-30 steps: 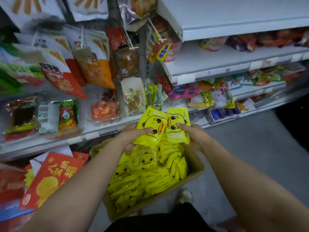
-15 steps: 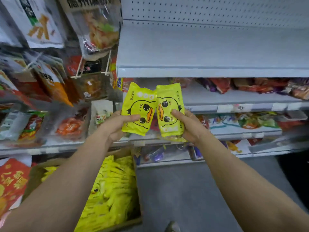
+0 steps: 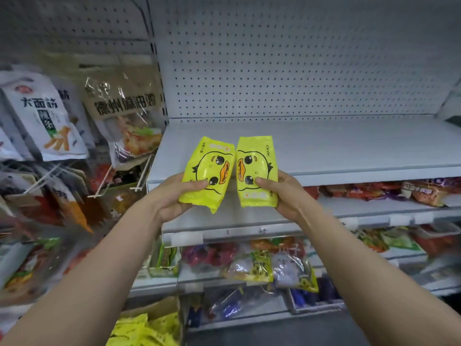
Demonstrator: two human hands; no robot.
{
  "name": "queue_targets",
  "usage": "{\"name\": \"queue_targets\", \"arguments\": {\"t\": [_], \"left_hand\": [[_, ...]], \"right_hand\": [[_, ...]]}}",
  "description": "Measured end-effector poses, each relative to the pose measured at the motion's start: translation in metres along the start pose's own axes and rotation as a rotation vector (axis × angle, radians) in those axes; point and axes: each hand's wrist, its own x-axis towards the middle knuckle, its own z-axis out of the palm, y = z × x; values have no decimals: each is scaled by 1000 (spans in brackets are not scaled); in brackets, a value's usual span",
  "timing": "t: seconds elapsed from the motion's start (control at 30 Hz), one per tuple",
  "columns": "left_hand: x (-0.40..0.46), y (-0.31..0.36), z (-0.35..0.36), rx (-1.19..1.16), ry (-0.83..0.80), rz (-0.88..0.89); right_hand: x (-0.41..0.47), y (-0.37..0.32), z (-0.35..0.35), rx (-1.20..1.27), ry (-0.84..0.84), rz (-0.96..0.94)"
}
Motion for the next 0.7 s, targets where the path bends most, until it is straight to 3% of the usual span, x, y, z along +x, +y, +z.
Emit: {"name": "queue_targets", "arguments": {"t": [0.23,0.53,0.7], "left_hand": [[54,46,4,181,37,34],[116,74,-6,502,386,121],[128,78,-18,671,474,112]], "right_hand": [[54,-55,-24,-63,35,-118],[122,-104,-56,-333,-122,-135],[150,-111,-60,-409,-156,-144]]}}
